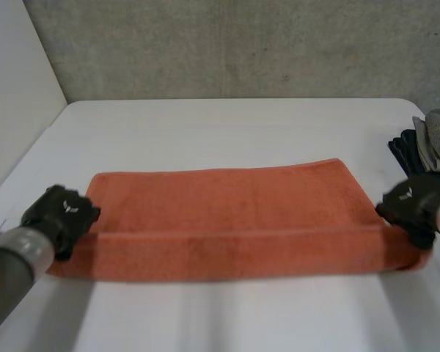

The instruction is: Fold the laundry.

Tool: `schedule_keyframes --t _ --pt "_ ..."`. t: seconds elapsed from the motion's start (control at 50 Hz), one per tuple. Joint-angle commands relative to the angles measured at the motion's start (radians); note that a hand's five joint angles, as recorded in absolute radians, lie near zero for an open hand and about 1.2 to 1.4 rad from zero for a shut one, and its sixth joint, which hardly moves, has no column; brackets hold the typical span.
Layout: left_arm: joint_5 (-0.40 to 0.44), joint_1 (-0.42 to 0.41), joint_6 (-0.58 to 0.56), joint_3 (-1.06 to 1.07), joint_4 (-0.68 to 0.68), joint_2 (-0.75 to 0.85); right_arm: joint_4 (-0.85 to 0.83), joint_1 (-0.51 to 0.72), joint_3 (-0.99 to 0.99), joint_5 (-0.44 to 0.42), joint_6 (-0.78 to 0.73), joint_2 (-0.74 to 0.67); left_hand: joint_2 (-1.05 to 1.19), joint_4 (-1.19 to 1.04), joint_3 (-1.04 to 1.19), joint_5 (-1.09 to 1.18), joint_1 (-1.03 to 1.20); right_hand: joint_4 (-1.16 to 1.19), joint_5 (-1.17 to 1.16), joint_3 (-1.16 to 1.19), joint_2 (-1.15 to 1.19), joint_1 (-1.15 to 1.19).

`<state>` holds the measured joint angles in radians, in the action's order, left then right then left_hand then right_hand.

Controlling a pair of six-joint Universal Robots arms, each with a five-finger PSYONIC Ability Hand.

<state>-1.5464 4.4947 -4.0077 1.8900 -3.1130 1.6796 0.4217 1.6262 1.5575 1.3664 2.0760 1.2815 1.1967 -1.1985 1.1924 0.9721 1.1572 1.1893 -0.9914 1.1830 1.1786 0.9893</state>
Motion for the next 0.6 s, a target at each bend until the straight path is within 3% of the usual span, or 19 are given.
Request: schedule_keyframes --t 0.02,0.08,0.22,0.28,0.4,0.48,0.6 --pt "-0.049 -0.012 0.068 -0.233 -0.167 0.304 -0.230 0.145 -0.217 0.141 0.065 -0.212 0.200 -0.198 0.204 0.250 0.239 0.207 -0.230 0.213 0.218 0.407" --pt "-0.092 -0.023 0.094 -0.304 -0.187 0.368 -0.239 0.159 -0.315 0.152 0.067 -0.309 0.200 -0.198 0.204 0.250 0.239 0.207 -0.230 0.213 0.218 0.407" --pt "-0.100 -0.043 0.098 -0.466 -0.257 0.456 -0.280 0.190 -0.546 0.155 0.084 -0.413 0.200 -0.198 0.204 0.250 0.239 0.207 -0.230 0.213 0.218 0.407" --pt "-0.101 -0.045 0.096 -0.601 -0.347 0.474 -0.326 0.214 -0.690 0.158 0.111 -0.447 0.200 -0.198 0.204 0.250 0.239 0.207 -0.230 0.213 0.218 0.407" --pt "-0.103 -0.048 0.125 -0.854 -0.580 0.454 -0.512 0.238 -1.065 0.161 0.324 -0.453 0.200 -0.198 0.204 0.250 0.239 0.207 -0.230 0.213 0.218 0.407" --pt "-0.104 -0.045 0.200 -0.890 -0.689 0.381 -0.580 0.236 -1.139 0.166 0.414 -0.404 0.200 -0.198 0.204 0.250 0.239 0.207 -0.230 0.213 0.218 0.407" --pt "-0.100 -0.032 0.301 -0.821 -0.694 0.305 -0.580 0.236 -1.074 0.154 0.423 -0.354 0.200 -0.198 0.204 0.250 0.239 0.207 -0.230 0.213 0.218 0.407"
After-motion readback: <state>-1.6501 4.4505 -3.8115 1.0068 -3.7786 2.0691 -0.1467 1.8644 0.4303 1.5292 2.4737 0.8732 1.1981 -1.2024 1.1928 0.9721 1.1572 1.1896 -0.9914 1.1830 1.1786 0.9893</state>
